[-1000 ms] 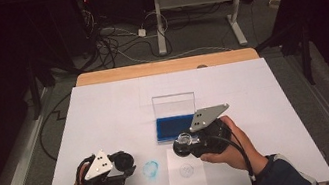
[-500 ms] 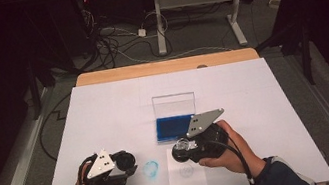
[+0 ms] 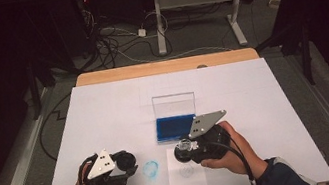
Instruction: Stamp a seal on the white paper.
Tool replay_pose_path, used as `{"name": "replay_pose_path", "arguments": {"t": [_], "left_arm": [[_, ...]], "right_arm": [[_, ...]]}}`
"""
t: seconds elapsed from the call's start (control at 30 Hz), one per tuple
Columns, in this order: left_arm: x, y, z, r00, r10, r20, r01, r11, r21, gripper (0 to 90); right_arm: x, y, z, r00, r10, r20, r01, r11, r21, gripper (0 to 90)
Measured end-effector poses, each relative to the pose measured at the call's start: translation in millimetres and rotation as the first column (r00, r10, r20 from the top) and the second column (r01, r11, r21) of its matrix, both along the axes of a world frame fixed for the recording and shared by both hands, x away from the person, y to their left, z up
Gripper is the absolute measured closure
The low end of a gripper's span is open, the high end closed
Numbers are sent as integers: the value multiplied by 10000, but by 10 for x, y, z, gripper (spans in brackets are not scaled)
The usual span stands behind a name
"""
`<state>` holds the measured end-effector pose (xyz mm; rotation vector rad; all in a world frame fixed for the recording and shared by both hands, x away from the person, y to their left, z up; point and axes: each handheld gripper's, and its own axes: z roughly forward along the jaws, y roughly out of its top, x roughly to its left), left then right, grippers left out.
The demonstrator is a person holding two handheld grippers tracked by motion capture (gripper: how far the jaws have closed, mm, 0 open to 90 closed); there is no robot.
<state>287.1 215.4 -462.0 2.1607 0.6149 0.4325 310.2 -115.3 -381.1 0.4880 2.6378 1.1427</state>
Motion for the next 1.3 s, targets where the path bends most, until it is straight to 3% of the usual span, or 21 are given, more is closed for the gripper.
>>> {"name": "replay_pose_path", "arguments": {"t": [0.2,0.57,1.3], "left_arm": [[2,-26,4,10000,-82,22,82,9999,75,365],[-3,-40,-8,9999,-152,-24,153,9998,114,365],[-7,-64,-1,9996,-289,11,289,9993,222,365]], "right_arm": [[32,-11,-83,9999,24,-168,-25,10000,-83,578],[40,106,-322,9980,217,-589,-261,9969,-738,578],[-30,89,-492,9955,226,-925,-338,9920,-1219,578]]}}
